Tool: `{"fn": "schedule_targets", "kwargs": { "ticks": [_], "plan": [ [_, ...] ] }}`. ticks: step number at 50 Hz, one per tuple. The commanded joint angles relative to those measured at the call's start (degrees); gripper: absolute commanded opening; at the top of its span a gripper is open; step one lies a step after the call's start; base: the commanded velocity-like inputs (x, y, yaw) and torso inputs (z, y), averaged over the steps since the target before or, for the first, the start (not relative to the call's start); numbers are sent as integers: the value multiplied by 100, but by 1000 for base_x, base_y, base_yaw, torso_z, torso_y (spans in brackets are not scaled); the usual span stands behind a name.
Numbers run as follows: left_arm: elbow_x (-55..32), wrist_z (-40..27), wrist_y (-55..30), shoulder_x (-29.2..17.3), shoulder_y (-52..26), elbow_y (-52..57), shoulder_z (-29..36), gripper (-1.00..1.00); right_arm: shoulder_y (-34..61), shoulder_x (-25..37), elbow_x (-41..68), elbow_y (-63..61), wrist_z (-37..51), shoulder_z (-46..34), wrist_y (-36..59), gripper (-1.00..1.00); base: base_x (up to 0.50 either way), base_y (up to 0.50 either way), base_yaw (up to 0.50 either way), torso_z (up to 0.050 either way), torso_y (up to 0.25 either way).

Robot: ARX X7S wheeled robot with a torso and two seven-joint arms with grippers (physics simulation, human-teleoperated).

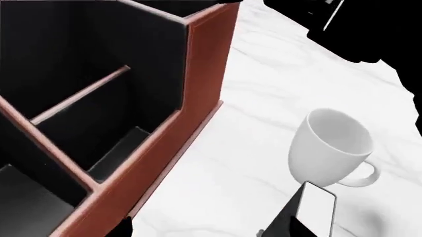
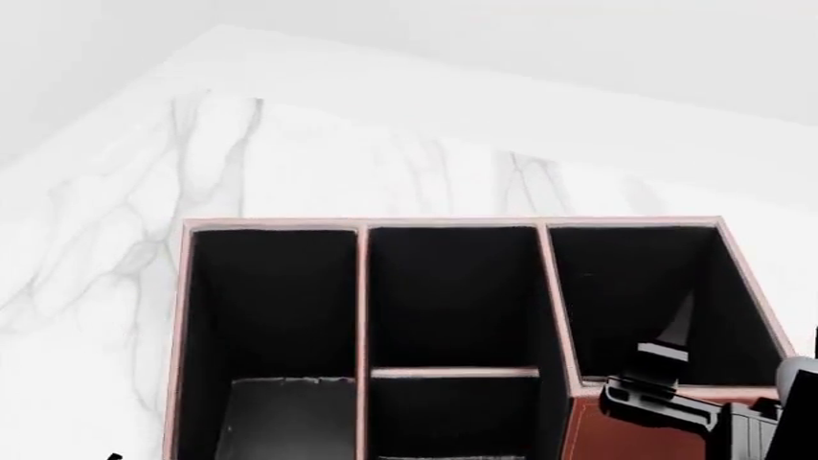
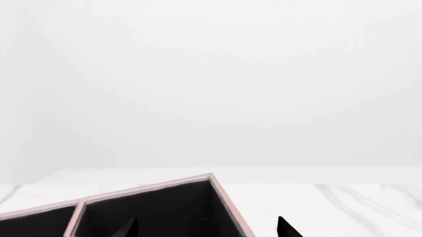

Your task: Pick up the book and place it in the front compartment of the caddy.

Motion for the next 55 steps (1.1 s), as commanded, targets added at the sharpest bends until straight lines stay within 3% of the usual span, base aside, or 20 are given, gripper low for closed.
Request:
{"fn": "schedule_targets", "kwargs": {
  "ticks": [1,14,44,55],
  "plan": [
    [-301,77,-314,-50,-183,-30,162,100,-3,16,-29,104,22,22,-86,100,0,0,0,0,0],
    [-583,252,-277,-35,-115,256,323,100,-36,26,-54,149,9,-54,-137,100,0,0,0,0,0],
    [1453,981,763,-213,-372,-662,2361,100,-92,50,-52,237,16,-99,-239,100,0,0,0,0,0],
    [1801,1217,931,-216,-586,-933,2845,100,-109,59,-26,239,37,-78,-258,100,0,0,0,0,0]
  ]
}}
